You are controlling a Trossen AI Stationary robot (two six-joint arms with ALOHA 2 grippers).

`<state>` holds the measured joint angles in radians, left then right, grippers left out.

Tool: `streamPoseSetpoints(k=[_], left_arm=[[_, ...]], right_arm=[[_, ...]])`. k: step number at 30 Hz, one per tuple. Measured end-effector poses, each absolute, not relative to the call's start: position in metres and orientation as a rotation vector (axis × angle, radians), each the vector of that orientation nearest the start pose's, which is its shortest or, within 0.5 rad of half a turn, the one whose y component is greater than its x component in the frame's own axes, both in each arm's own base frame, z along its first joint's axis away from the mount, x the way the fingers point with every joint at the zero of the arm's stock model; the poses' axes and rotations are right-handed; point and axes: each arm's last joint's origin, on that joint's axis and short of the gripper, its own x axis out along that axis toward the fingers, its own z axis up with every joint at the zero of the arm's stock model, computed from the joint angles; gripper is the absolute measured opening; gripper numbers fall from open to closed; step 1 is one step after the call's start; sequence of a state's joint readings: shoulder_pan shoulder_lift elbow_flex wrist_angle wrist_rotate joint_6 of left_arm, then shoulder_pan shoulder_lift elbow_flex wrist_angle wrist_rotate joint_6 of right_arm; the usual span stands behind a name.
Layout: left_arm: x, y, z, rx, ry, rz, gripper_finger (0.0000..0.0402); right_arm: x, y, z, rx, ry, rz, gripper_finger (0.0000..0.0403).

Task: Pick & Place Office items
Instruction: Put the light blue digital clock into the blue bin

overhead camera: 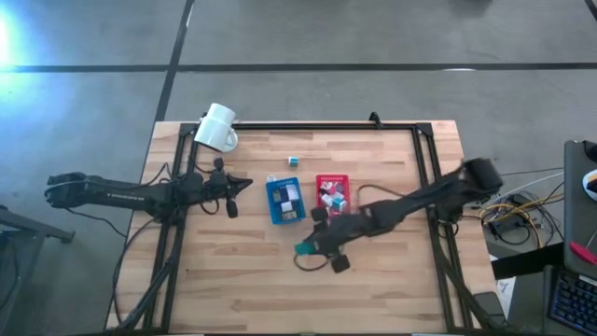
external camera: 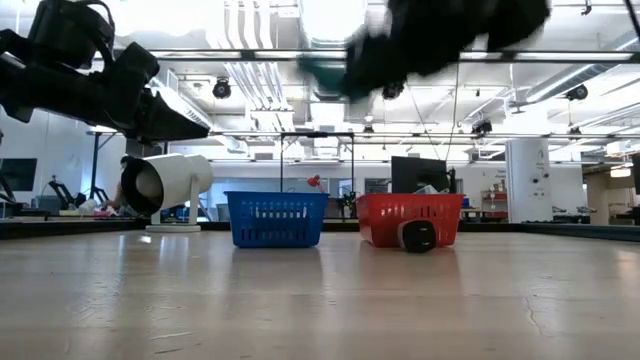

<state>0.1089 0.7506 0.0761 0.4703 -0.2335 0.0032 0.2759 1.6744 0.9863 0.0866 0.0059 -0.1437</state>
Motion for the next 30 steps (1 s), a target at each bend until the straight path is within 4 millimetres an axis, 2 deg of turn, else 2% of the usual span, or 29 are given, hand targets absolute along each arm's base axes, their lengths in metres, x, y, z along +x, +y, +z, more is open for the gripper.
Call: streamPoseSetpoints(k=[3,6,13,20,25,30], left_arm=[[0.148,0.023,0.158,0.016,0.206,0.348,0.002],[0.148,0.023,0.158,0.016,0.205,0.348,0.0019],[0.148,0.024,0.158,0.03,0.207,0.361,0.002],[0.148,0.024,0.159,0.032,0.197,0.36,0.0017],[0.149,0.024,0.16,0.032,0.186,0.361,0.0017],[0.149,0.024,0.16,0.035,0.187,0.36,0.0016]], right_arm=[[0.324,0.089,0.239,-0.242,0.364,0.257,0.0146],[0.299,0.079,0.255,-0.215,0.215,0.175,0.0146],[0.23,0.058,0.249,-0.129,0.032,0.094,0.0146],[0.173,0.041,0.238,-0.073,-0.122,0.027,0.0146],[0.145,0.033,0.226,-0.081,-0.189,0.018,0.0146],[0.13,0.027,0.218,-0.074,-0.235,-0.059,0.0146]])
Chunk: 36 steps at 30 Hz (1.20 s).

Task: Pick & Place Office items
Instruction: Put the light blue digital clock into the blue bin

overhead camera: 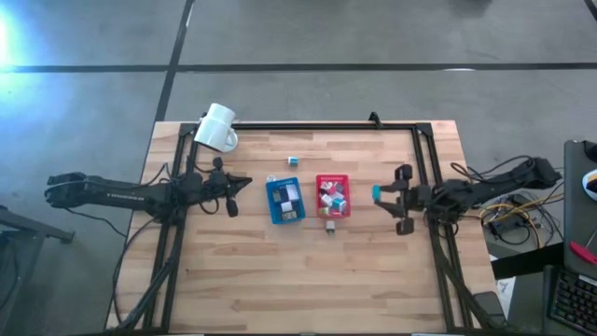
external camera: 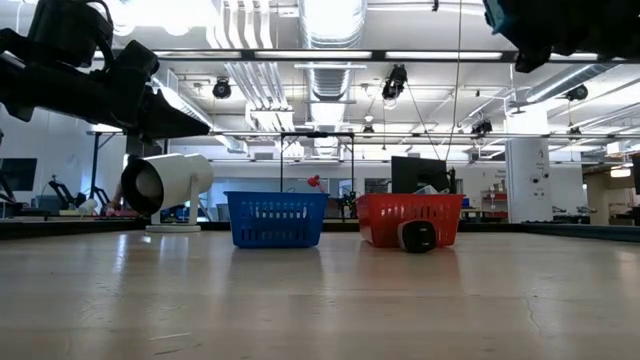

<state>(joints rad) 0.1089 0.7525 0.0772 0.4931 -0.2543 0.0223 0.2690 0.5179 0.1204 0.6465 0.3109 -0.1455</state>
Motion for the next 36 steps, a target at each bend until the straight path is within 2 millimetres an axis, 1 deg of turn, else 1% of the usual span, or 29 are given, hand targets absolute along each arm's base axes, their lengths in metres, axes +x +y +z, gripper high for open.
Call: streamPoseSetpoints(k=[11,16,24,36], left_arm=[[0.149,0.024,0.16,0.035,0.185,0.36,0.0016],[0.149,0.024,0.161,0.062,0.183,0.358,0.0016],[0.149,0.024,0.161,0.065,0.183,0.359,0.0016],[0.149,0.024,0.161,0.07,0.185,0.36,0.0016]], right_arm=[[0.12,0.023,0.201,-0.083,-0.239,-0.072,0.0146],[0.119,0.021,0.201,-0.083,-0.25,-0.089,0.0146],[0.121,0.017,0.197,-0.062,-0.219,-0.116,0.0146],[0.123,0.017,0.195,-0.063,-0.207,-0.122,0.0151]])
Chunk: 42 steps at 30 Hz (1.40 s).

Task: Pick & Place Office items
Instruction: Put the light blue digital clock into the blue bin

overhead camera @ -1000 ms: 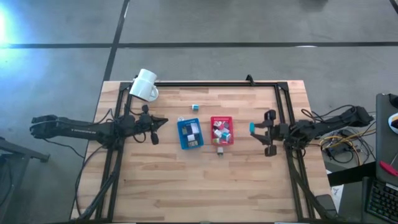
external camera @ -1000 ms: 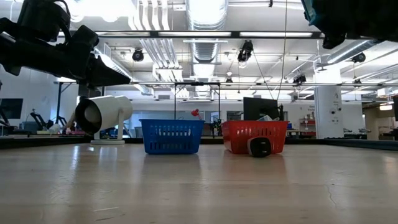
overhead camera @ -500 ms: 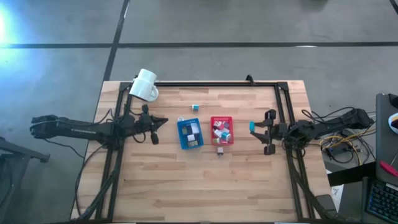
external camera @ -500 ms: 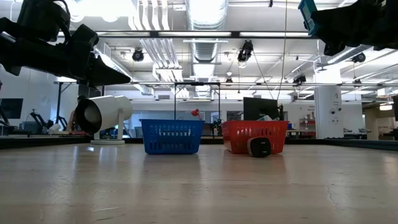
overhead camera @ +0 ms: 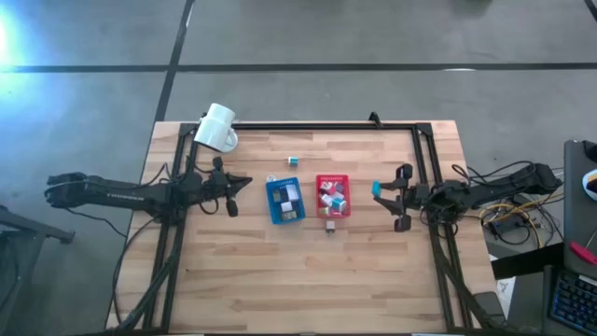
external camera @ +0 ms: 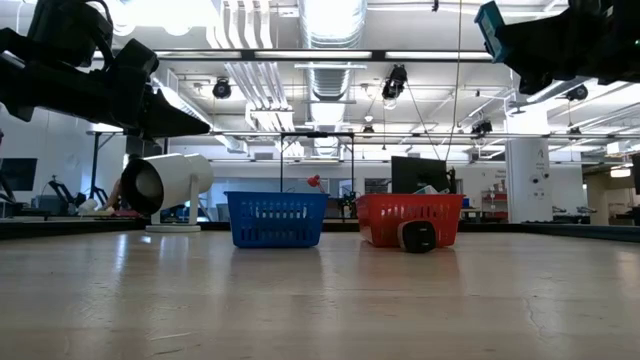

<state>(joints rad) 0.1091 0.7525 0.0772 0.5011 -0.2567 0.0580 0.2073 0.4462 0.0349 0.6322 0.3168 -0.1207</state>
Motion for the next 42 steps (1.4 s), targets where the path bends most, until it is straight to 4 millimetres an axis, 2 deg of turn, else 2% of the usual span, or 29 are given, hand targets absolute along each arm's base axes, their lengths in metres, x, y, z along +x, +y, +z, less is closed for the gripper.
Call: streamPoseSetpoints(k=[22,42], left_arm=[[0.149,0.024,0.161,0.084,0.188,0.36,0.0016],[0.149,0.024,0.161,0.084,0.188,0.359,0.0016]], right_arm=[[0.125,0.017,0.2,-0.025,-0.207,-0.119,0.0151],[0.145,0.021,0.206,-0.048,-0.116,-0.116,0.0153]])
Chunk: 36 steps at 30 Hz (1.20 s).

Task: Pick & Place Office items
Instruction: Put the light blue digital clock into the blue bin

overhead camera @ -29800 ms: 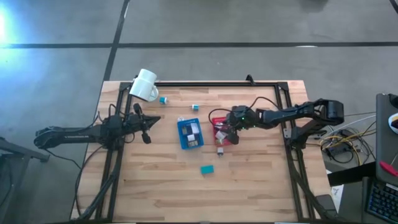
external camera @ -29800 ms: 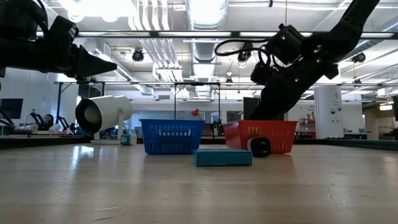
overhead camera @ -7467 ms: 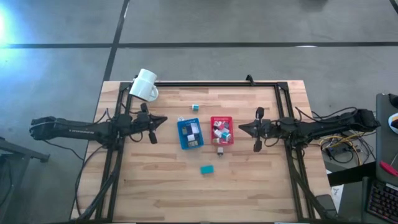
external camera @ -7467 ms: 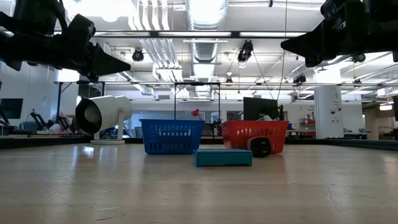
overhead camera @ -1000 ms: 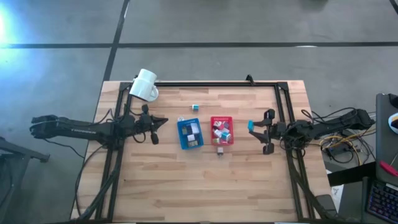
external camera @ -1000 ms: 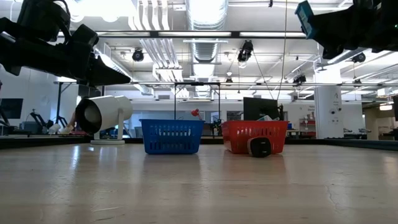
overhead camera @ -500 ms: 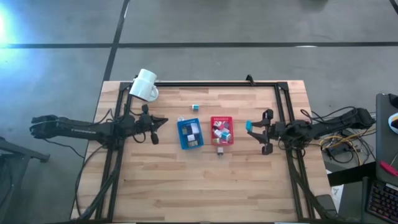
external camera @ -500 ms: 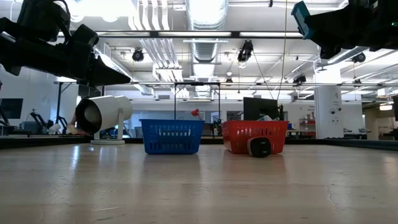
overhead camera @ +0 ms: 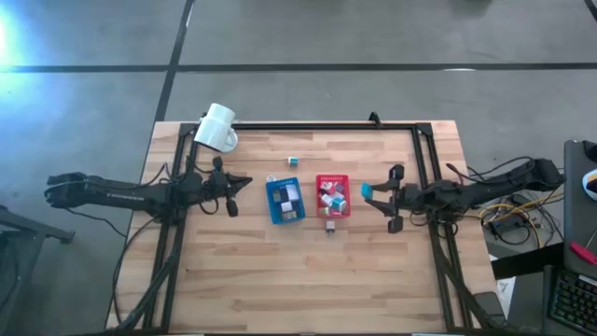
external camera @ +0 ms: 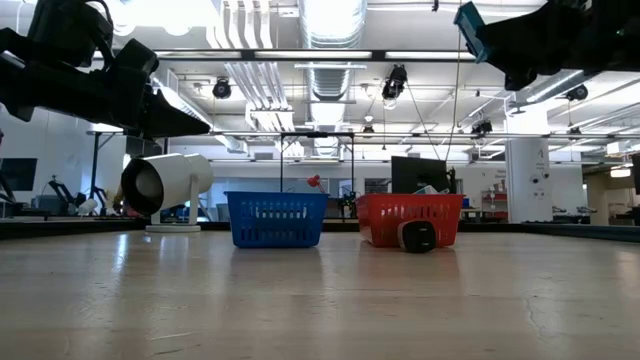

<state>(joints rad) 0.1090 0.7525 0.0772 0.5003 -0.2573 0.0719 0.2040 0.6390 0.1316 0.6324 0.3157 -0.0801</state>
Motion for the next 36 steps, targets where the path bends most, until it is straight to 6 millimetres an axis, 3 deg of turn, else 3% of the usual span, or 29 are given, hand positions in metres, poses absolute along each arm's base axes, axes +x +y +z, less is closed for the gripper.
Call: streamPoseSetpoints(k=[22,36], left_arm=[[0.149,0.024,0.161,0.083,0.189,0.358,0.0016],[0.149,0.024,0.161,0.084,0.19,0.36,0.0016]], right_arm=[[0.173,0.027,0.212,-0.053,-0.02,-0.113,0.0152],[0.21,0.034,0.214,-0.101,0.076,-0.11,0.0153]])
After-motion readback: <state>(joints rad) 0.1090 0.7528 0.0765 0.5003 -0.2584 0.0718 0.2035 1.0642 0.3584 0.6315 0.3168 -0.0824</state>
